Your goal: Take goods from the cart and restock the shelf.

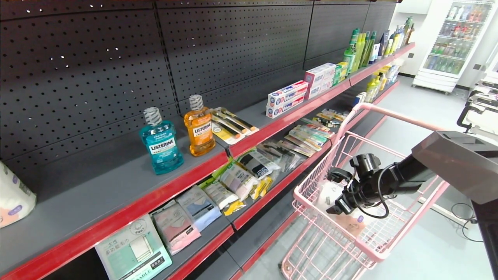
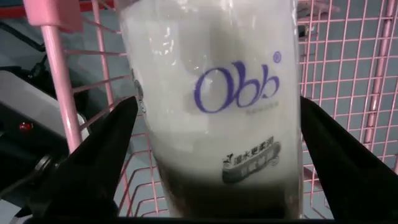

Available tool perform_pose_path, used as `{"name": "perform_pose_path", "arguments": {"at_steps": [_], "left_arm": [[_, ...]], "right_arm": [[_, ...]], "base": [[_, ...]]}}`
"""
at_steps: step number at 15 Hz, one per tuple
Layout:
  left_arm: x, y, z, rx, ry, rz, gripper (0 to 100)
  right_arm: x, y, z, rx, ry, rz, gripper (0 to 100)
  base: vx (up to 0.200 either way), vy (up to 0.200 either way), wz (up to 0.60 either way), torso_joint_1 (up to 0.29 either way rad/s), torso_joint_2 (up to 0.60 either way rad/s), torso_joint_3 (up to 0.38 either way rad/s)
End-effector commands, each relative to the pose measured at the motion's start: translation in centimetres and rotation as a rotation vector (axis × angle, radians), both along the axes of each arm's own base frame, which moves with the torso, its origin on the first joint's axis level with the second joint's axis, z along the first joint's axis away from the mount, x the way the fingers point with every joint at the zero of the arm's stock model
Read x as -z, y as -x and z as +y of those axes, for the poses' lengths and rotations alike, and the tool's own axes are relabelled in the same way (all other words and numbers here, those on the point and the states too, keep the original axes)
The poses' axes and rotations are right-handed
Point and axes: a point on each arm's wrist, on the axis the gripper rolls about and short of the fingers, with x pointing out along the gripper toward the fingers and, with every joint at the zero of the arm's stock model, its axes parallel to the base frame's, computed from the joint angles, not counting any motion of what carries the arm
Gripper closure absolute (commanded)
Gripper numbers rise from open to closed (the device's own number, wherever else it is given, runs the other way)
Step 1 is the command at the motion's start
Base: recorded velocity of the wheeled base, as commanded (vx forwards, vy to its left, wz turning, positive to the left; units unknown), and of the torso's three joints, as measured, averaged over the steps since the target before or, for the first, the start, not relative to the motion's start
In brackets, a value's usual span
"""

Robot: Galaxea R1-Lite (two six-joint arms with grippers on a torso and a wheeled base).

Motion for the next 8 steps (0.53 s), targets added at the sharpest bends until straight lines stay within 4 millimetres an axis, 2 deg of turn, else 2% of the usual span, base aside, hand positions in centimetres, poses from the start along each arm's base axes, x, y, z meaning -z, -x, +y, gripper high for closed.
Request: {"name": "perform_pose_path", "arguments": {"at_steps": [1,6,8], "left_arm": [[0.0,0.0,0.0,0.0,0.0,0.001,0],[0.0,0.0,0.0,0.0,0.0,0.001,0],[0.0,0.0,0.0,0.0,-0.001,-0.001,0]], "right_arm": [[0.2,0.2,0.1,-0.004,0.001,0.049,0],[0.7,0.5,0.3,-0.009,0.001,0.081,0],[1.4,0.0,0.5,-0.017,0.003,0.08,0]], "base": [[0.0,0.0,0.0,0.0,0.0,0.0],[0.0,0.0,0.0,0.0,0.0,0.0],[0.0,0.0,0.0,0.0,0.0,0.0]]}}
